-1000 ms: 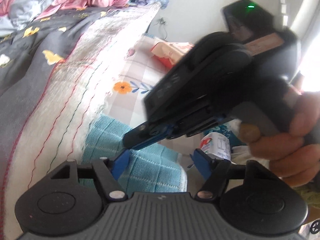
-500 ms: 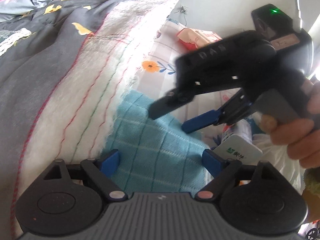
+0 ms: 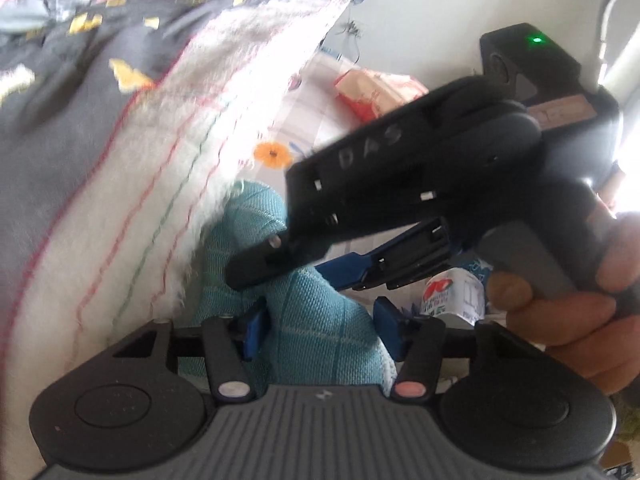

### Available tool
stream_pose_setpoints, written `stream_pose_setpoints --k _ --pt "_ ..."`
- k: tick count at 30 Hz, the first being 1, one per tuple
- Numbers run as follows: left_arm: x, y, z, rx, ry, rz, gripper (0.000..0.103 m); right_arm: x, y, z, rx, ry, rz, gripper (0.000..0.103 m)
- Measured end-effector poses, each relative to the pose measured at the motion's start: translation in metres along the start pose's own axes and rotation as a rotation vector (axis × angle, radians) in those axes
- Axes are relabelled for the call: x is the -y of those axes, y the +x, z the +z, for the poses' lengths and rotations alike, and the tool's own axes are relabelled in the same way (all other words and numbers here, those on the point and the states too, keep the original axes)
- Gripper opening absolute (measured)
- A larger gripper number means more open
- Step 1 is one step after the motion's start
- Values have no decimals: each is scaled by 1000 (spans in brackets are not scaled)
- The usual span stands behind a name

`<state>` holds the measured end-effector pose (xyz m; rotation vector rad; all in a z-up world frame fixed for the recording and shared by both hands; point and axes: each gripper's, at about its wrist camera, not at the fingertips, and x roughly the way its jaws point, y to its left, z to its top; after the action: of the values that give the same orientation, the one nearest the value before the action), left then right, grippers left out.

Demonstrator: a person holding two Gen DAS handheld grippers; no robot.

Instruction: Organize soft objects

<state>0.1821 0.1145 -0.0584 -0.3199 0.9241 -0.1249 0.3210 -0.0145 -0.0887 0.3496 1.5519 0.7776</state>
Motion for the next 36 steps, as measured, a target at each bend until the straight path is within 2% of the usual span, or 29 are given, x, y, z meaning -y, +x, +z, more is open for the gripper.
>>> stream_pose_setpoints --k 3,6,17,20,21,23,31,36 --pt "7 -12 0 41 42 -6 53 -3 -9 -2 25 -18 3 26" --pt "17 -23 0 66 86 -6 53 -9 -23 -7 66 -39 6 22" --pt "57 -87 9 231 198 -29 59 -42 -107 -34 243 -112 112 20" --pt "69 -107 13 279 229 -53 70 -52 -132 -42 296 -133 142 20" --pt "73 -112 13 293 236 -60 77 -56 -139 -45 316 -142 145 20" --pt "80 -119 15 319 243 -66 79 -58 -151 -51 343 -147 147 19" --pt "111 -124 16 332 262 -133 78 -42 -190 -85 417 -130 189 17" --pt "154 -117 5 344 344 -248 78 8 -238 -125 514 -58 249 16"
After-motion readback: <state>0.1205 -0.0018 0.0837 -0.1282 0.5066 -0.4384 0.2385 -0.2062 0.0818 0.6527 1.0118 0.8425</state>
